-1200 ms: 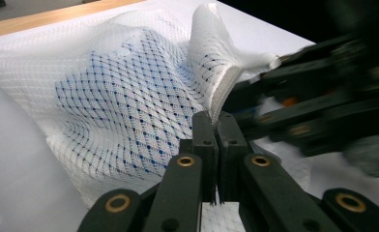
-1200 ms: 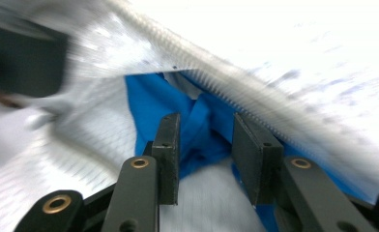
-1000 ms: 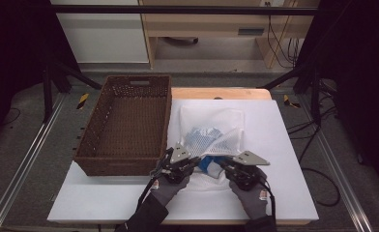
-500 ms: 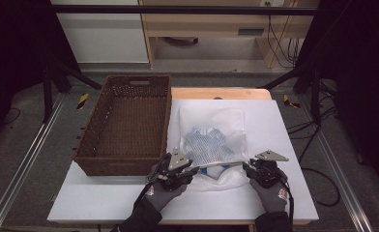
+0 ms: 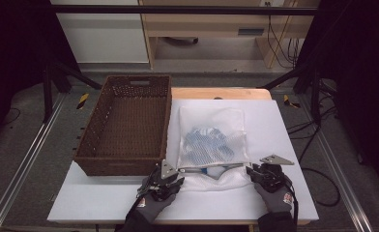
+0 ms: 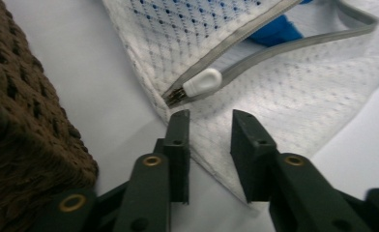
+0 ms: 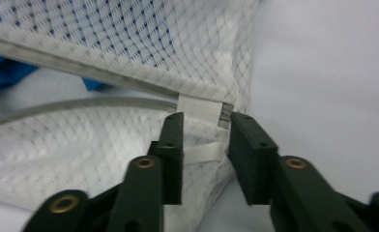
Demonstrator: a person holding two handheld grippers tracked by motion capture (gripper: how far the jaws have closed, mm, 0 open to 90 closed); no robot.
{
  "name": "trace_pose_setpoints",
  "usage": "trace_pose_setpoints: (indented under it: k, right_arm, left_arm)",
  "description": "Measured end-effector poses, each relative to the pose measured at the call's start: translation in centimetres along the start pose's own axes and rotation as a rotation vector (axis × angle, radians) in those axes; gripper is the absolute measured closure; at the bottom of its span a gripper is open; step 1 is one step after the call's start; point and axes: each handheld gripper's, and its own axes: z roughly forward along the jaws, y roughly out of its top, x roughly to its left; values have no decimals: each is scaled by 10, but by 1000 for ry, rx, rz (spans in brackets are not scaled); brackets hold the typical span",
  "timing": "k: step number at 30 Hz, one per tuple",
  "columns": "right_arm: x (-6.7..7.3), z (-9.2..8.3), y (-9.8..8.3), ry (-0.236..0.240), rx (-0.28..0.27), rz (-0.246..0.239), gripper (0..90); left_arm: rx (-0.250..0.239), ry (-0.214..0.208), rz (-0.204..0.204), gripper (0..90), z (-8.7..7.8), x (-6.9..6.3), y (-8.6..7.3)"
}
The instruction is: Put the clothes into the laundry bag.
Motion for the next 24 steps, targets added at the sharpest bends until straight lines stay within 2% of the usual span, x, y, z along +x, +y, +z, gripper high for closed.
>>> trace_pose_setpoints:
  k: [4,7,11,13,16,19,20,21,23,24]
  right_arm:
    - [0,-1,-3,-12,7,5,875]
    - [-1,-8,-3,4,5,17,889]
    - [-9,-27,-11,37,-24,39,889]
    - [-11,-28,-14,39,-18,48,889]
    - [-17,-25,-20,40,5,66,877]
    - [-18,-25,-20,29,10,61,805]
    - [-18,-25,-19,22,2,51,785]
    - [-15,-28,-17,29,-27,45,727]
    - [-13,-30,-15,31,-46,41,720]
    - [-5,-32,-11,57,-78,28,715]
  left_arm:
    - [16,38,12,819,0,-2,2]
    - [18,41,11,882,0,-1,2]
    - [12,33,15,893,-2,2,0]
    - [10,28,9,893,-4,5,-1]
    - [-1,26,-1,893,-9,10,-3]
    - [-26,14,-12,890,-12,11,-4]
    - [-34,10,-8,885,-12,11,-4]
    - [-40,0,0,863,-13,11,-5]
    - [-54,-5,2,847,-14,9,-5]
    - [-63,-7,3,815,-15,9,-4]
